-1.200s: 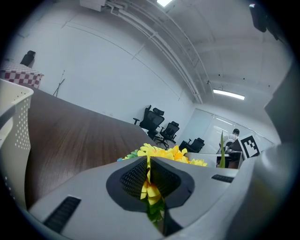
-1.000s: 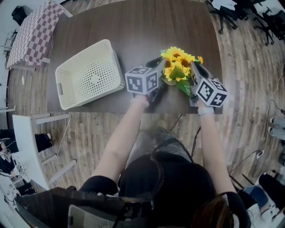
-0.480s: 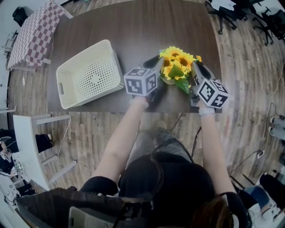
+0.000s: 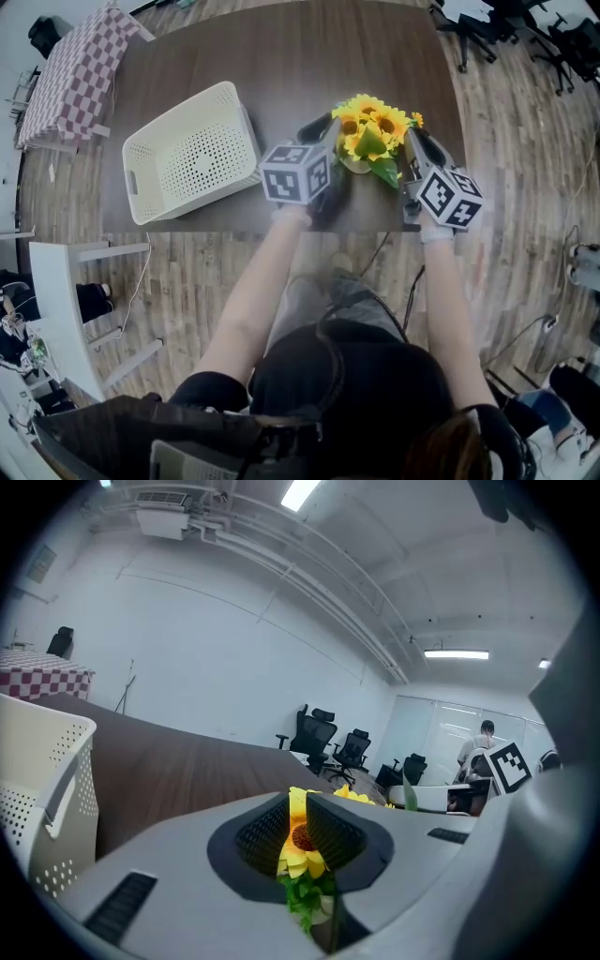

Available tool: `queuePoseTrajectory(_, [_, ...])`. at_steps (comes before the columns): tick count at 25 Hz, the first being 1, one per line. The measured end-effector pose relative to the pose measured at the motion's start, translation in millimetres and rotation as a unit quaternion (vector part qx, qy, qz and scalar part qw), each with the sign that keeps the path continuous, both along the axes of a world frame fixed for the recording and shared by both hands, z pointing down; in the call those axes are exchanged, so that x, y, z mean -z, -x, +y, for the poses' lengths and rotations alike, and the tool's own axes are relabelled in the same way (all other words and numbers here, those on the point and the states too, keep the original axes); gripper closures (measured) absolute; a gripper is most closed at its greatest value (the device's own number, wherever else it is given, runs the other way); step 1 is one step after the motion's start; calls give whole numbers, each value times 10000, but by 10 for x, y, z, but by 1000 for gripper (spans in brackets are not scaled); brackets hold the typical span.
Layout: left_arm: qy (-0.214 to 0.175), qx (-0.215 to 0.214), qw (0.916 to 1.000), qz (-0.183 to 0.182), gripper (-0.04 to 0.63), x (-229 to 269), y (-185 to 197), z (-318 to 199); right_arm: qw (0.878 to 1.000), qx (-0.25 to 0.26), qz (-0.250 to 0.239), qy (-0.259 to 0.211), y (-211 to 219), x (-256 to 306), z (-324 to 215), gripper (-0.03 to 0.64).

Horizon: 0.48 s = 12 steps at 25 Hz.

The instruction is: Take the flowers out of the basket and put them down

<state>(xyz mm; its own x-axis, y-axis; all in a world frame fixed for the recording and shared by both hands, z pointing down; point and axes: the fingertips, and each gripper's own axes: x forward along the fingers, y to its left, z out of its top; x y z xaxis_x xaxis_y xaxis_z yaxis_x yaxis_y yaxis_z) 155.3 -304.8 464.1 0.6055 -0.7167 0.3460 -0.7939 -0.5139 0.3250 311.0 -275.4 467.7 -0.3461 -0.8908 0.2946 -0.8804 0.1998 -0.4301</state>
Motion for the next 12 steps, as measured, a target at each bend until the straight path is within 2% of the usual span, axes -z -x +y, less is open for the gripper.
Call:
queuePoseTrajectory(3, [-38, -19, 10000, -1, 534, 24, 2, 60, 10000, -23, 37, -56, -17, 28, 62, 580])
queuePoseTrajectory(5, [-59, -3, 10000, -2, 572, 30, 23, 100, 9999, -30, 48, -95, -18, 45, 103, 603])
queuePoseTrajectory(12, [-172, -72, 9998, -16, 595, 127, 34, 229, 9996, 18, -6, -269, 19, 165, 239, 614])
